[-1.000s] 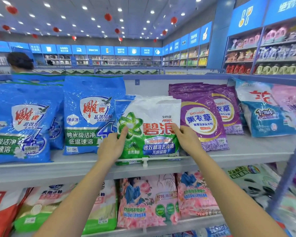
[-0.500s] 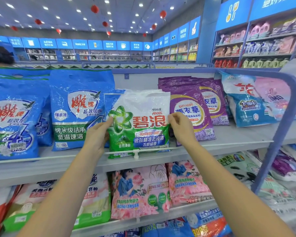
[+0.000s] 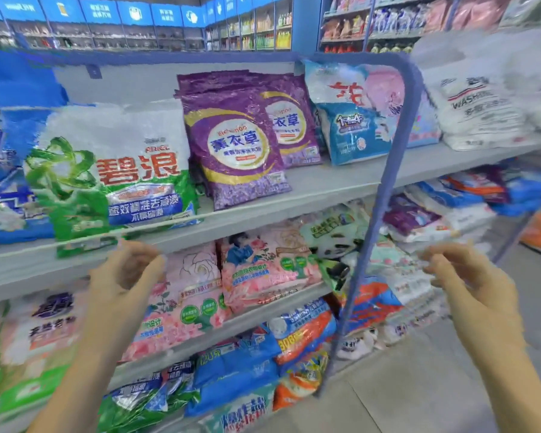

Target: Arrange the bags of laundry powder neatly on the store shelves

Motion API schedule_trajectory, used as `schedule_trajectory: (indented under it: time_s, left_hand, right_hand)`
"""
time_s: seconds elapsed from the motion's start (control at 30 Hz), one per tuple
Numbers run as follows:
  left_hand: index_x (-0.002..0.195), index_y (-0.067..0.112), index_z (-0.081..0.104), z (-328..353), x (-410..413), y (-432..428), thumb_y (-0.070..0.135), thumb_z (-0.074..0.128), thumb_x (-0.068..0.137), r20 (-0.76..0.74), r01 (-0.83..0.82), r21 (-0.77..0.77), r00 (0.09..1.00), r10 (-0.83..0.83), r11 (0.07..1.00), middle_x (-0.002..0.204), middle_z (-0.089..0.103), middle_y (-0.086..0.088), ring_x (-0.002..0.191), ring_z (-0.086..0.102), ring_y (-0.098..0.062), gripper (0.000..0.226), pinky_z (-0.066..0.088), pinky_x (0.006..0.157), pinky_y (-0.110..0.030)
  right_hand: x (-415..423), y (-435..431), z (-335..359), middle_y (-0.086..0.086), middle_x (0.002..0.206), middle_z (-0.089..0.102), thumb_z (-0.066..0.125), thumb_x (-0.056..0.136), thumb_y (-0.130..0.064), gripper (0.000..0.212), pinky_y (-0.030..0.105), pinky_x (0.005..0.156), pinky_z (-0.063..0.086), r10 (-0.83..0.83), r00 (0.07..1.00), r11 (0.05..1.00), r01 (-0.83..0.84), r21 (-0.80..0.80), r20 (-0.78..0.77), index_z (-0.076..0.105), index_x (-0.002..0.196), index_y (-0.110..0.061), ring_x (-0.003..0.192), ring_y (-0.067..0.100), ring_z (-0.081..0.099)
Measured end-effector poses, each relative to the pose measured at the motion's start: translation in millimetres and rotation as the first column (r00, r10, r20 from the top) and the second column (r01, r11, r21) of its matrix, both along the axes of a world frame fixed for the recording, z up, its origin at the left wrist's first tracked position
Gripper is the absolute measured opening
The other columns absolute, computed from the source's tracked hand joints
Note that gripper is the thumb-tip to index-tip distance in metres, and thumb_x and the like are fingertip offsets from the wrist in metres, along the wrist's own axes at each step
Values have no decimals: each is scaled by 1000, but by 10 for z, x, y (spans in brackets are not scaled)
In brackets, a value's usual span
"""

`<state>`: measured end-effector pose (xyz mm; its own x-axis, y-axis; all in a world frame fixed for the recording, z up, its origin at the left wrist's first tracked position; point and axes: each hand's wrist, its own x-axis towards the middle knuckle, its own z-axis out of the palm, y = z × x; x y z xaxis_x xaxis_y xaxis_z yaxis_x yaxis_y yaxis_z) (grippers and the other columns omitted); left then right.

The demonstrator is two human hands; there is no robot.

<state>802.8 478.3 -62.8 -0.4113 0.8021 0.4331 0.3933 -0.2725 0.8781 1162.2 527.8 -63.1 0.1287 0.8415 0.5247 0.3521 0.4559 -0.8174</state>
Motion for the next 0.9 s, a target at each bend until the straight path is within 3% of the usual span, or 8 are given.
schedule_trajectory:
  time_s: [0.07, 0.17, 0.27, 0.37, 0.57, 0.77, 0.83, 0.9]
  left_hand:
    - [80, 21, 62, -155, 315, 52, 14, 57, 87, 54, 111, -146, 993, -104, 983, 69, 68, 0, 59, 61, 2, 11, 47, 58, -4]
    - [83, 12, 62, -429, 847, 170, 10, 55, 89, 171, 203, -278, 972, -160, 939, 79, 67, -12, 65, 64, -9, 10, 53, 64, -17]
    - [81, 15, 61, -626, 1540, 321, 10, 55, 89, 238, 246, -313, 955, -174, 917, 66, 69, 0, 65, 65, -11, 12, 54, 64, -20]
    - [81, 15, 61, -712, 2271, 500, 12, 53, 90, 257, 322, -323, 935, -245, 890, 62, 68, 7, 58, 63, -2, 13, 53, 60, -16]
    - [79, 22, 63, -739, 3522, 863, 15, 55, 89, 212, 385, -318, 920, -330, 866, 80, 66, -9, 75, 60, -26, 15, 47, 83, -40]
    - [72, 26, 65, -875, 4242, 1405, 7, 56, 87, 150, 382, -379, 924, -351, 843, 66, 69, 14, 74, 62, -15, 27, 50, 74, -24]
    - [70, 25, 65, -954, 4367, 1698, 1, 54, 87, 178, 388, -392, 922, -345, 834, 62, 69, 12, 63, 64, -4, 31, 51, 62, -11]
    - [69, 26, 67, -1075, 4477, 2032, 1, 53, 87, 177, 381, -411, 924, -337, 828, 64, 69, 5, 61, 64, 0, 33, 52, 61, -13]
  right_hand:
    - [425, -194, -198, -22, 78, 67, 52, 91, -4, 42, 7, 62, 46, -55, 998, 997, 54, -55, -8, 63, 75, -41, 66, -4, 59]
    - [1024, -429, -477, -19, 74, 68, 50, 92, -3, 38, 8, 57, 47, -138, 990, 981, 134, -142, -24, 65, 74, -33, 59, 0, 58]
    - [1565, -682, -598, -12, 77, 68, 53, 91, -34, 16, 12, 58, 48, -208, 969, 966, 183, -181, -133, 66, 82, -33, 60, 6, 57]
    - [2187, -888, -765, -3, 79, 69, 57, 67, -72, 55, 15, 57, 50, -297, 922, 941, 238, -241, -250, 65, 87, -22, 60, 7, 55]
    - [3354, -976, -855, -1, 77, 70, 60, 52, -83, 70, 17, 56, 51, -460, 844, 868, 361, -341, -276, 67, 84, -21, 57, 7, 56]
    - [4251, -545, -899, -5, 80, 72, 59, 50, -86, 65, 15, 57, 51, -529, 814, 812, 404, -421, -239, 69, 84, -33, 63, 5, 60]
    - [4491, -301, -963, -4, 82, 72, 59, 51, -86, 65, 16, 58, 52, -542, 813, 798, 418, -434, -213, 69, 86, -32, 65, 7, 61]
    - [4719, 2, -1009, -5, 83, 72, 58, 51, -86, 65, 15, 59, 52, -547, 815, 792, 428, -436, -192, 68, 88, -33, 67, 8, 62]
